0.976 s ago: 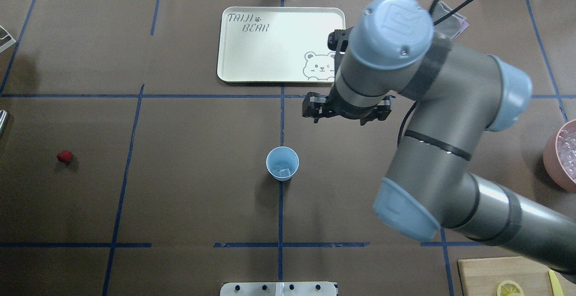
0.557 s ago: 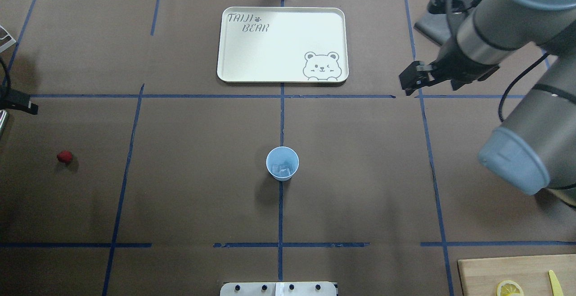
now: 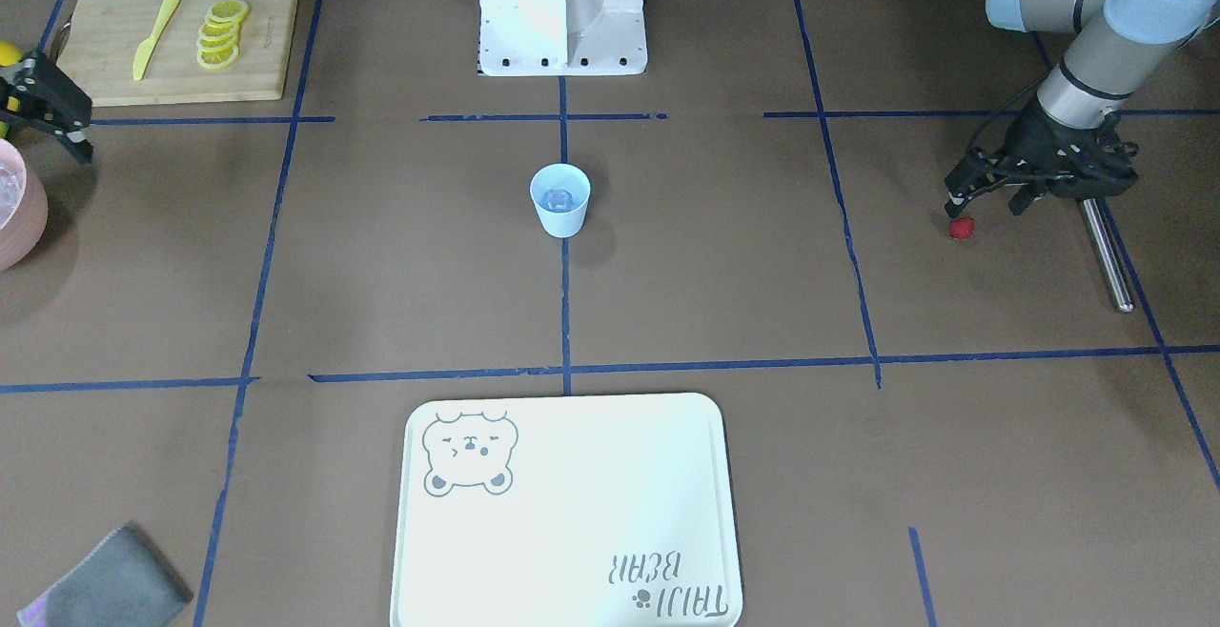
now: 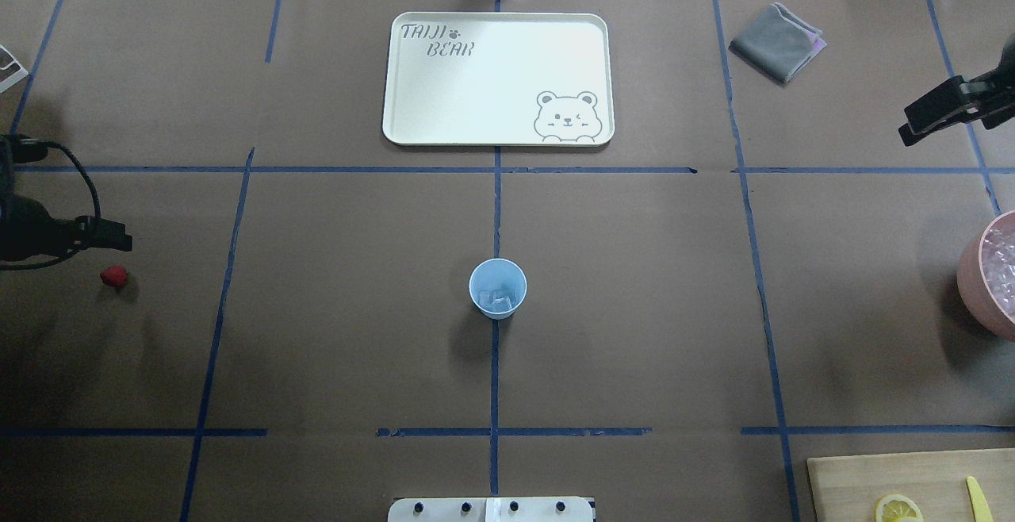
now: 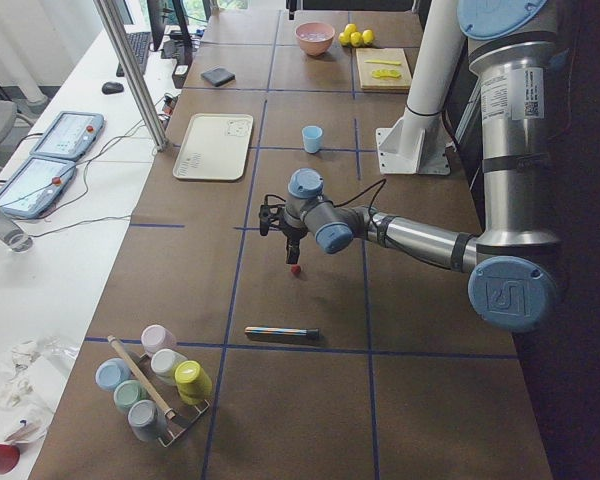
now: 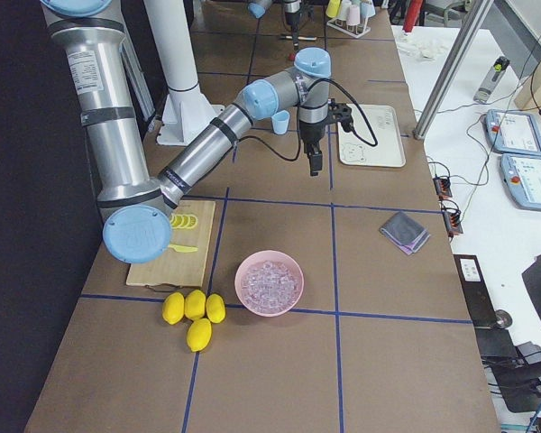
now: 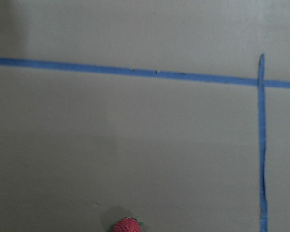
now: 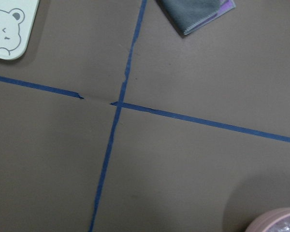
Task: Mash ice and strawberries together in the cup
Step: 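Grasp the red strawberry with the left gripper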
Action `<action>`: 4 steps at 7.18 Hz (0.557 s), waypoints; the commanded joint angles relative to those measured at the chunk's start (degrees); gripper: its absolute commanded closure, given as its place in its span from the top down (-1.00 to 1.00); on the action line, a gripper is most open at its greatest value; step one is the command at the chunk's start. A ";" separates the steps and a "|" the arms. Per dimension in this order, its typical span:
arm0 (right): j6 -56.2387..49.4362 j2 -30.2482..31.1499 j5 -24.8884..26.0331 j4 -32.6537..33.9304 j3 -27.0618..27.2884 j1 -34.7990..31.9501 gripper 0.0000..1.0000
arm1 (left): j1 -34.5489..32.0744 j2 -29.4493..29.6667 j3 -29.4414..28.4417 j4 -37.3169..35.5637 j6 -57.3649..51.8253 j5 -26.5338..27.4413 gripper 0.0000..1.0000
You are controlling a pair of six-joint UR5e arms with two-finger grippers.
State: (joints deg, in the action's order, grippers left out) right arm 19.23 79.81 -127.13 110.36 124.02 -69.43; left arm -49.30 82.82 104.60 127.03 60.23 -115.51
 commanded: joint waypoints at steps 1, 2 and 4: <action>-3.05 2.01 -0.48 0.03 0.00 -2.46 0.98 | 2.28 -0.03 -3.33 3.74 1.29 3.36 0.99; -2.88 2.01 -0.48 0.03 -0.09 -2.46 0.98 | 2.28 0.14 -3.95 4.01 1.29 3.45 0.99; -2.79 2.01 -0.48 -0.06 0.00 -2.46 0.98 | 2.36 0.49 -5.27 3.93 1.38 3.36 0.99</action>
State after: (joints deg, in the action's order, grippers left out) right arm 16.42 81.79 -127.61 110.37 123.99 -71.85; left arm -47.04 83.10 100.18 130.87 61.53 -112.15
